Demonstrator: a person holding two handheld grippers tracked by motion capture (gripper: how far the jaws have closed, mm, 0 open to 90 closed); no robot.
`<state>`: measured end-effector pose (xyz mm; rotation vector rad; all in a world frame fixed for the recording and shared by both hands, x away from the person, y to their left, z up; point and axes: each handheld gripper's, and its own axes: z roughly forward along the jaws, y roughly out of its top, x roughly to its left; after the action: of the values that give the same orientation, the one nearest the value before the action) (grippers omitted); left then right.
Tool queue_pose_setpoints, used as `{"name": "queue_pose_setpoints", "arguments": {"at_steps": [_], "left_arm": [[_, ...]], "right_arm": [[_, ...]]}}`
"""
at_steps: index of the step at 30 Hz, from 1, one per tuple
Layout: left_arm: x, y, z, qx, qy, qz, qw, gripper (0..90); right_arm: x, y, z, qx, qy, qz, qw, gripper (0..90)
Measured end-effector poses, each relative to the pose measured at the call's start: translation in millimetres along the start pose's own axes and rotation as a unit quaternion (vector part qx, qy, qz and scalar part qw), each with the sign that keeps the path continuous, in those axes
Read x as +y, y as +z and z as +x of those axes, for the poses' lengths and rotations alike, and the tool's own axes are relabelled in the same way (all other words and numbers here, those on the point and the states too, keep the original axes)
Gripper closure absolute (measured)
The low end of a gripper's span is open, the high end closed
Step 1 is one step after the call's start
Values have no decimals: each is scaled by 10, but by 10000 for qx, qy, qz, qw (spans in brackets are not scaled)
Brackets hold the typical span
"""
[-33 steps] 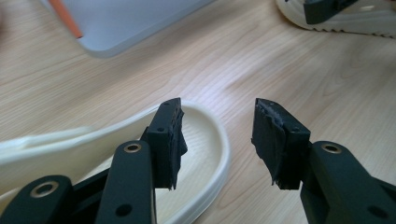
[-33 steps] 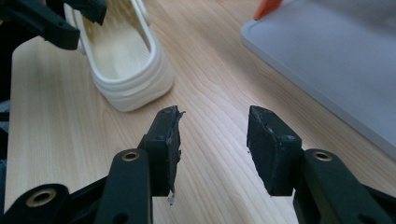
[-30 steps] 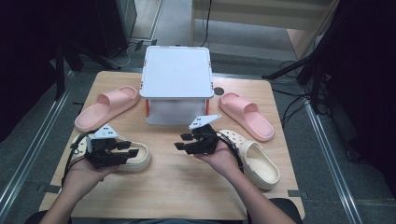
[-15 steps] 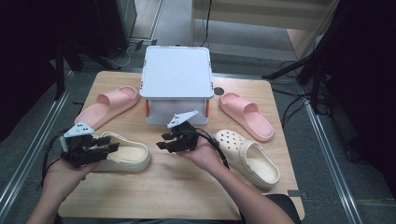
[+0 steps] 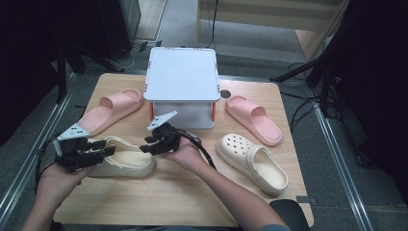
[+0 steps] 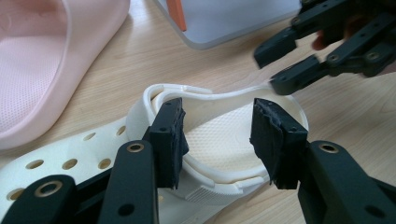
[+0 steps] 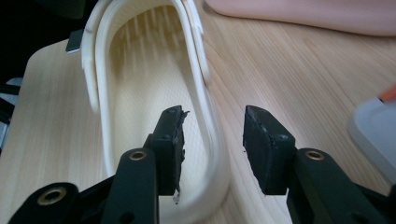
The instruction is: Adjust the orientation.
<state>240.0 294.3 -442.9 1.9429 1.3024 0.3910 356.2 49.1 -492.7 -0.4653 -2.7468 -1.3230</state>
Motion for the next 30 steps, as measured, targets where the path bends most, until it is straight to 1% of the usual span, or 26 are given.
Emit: {"name": "queue_pose_setpoints", "arguments": {"at_steps": [1,4,5,7,10,13,15,16,18,19,20,21,22,24,25,26,28,30], "left_arm": [[0,-2,3,-5,-17,-16,10000,542],[-2,-14,18,-12,-48,-14,10000,541],[-2,-14,18,-12,-48,-14,10000,541],[-10,-34,41,7,-72,-14,10000,540],[-18,-56,75,40,-124,-66,9999,540],[-27,-81,113,54,-172,-83,9998,539],[-33,-87,123,67,-206,-107,9997,538],[-33,-90,130,77,-187,-108,9997,538],[-35,-101,145,77,-202,-124,9997,536],[-37,-105,147,91,-234,-140,9996,536],[-37,-108,155,87,-223,-149,9996,535],[-39,-115,160,90,-257,-163,9995,534],[-41,-120,169,88,-257,-172,9995,533],[-44,-126,177,99,-278,-180,9994,532],[-45,-129,185,104,-262,-185,9994,532],[-47,-131,187,109,-282,-200,9993,531],[-49,-141,193,157,-233,-301,9992,521],[-47,-160,195,186,-240,-383,9988,512]], "right_arm": [[27,45,13,13,-20,25,10000,587],[98,178,37,12,-187,132,9997,588],[98,178,37,12,-187,132,9997,588],[164,285,46,40,-242,138,9996,588],[226,385,50,93,-276,161,9994,594],[270,477,61,132,-325,210,9992,602],[292,530,76,165,-374,297,9987,609],[307,568,86,157,-481,359,9981,615],[332,626,91,153,-543,419,9975,633],[347,648,91,173,-499,454,9976,658],[359,670,86,159,-490,456,9976,673],[368,684,82,160,-458,458,9978,711],[377,694,80,78,-409,473,9980,769],[383,692,64,59,-441,518,9977,788],[380,689,63,61,-468,488,9977,791],[381,680,69,68,-525,516,9973,794],[380,659,91,130,-571,527,9969,796],[381,631,110,165,-589,539,9967,796]]}}
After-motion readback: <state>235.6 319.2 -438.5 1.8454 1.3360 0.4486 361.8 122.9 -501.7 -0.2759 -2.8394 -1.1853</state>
